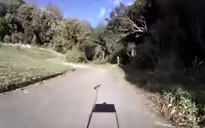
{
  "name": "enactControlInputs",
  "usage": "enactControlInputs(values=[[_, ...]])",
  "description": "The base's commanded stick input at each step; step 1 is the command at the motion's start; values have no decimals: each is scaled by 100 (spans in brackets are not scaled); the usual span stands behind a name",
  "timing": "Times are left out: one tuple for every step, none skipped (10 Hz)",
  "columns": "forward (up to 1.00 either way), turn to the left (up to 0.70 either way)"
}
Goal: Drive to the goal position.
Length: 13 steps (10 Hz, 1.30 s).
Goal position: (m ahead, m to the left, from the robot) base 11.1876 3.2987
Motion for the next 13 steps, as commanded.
enactControlInputs(values=[[100, 0], [100, 0], [100, 0], [100, 0], [100, 0], [100, 0], [100, 0], [100, 0], [100, 0], [100, 0], [100, 0], [100, 0], [100, -1]])
